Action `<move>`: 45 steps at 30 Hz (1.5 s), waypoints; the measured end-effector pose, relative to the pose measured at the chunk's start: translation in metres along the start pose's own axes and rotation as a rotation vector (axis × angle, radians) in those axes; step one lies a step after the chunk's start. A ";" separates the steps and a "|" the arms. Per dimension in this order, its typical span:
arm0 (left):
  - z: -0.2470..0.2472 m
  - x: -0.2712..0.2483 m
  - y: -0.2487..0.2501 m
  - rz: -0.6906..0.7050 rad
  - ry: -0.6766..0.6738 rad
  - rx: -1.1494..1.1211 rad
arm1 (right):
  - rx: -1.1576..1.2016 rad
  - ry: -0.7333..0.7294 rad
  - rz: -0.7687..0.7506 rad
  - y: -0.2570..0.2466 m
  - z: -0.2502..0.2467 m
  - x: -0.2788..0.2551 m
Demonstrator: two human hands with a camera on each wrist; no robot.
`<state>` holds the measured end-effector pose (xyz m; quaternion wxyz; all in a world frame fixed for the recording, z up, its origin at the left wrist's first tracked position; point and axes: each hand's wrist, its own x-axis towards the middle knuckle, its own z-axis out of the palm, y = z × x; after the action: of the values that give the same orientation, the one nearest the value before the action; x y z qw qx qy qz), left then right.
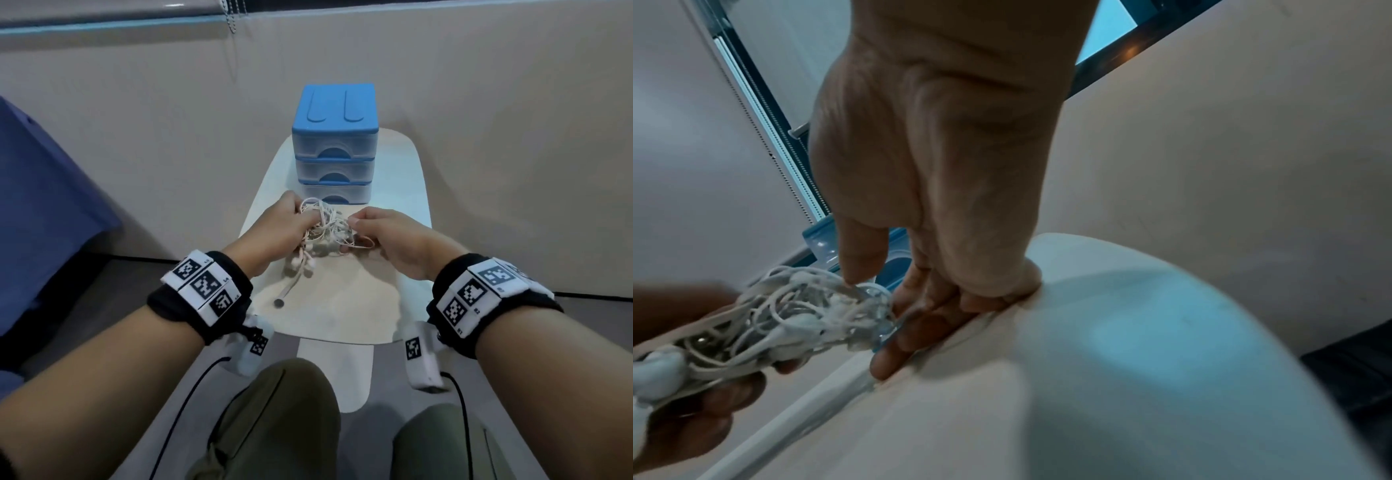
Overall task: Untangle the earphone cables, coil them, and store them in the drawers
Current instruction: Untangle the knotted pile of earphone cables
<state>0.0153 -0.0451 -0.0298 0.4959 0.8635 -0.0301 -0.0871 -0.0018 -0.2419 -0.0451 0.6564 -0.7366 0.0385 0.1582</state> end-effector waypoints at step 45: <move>0.003 -0.047 -0.017 0.520 -0.052 0.187 | 0.210 -0.059 -0.257 0.044 -0.007 -0.038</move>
<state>-0.0321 -0.0326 -0.0402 0.4186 0.8664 -0.2713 0.0240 -0.0484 -0.2604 -0.0761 0.7454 -0.6579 -0.0591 0.0895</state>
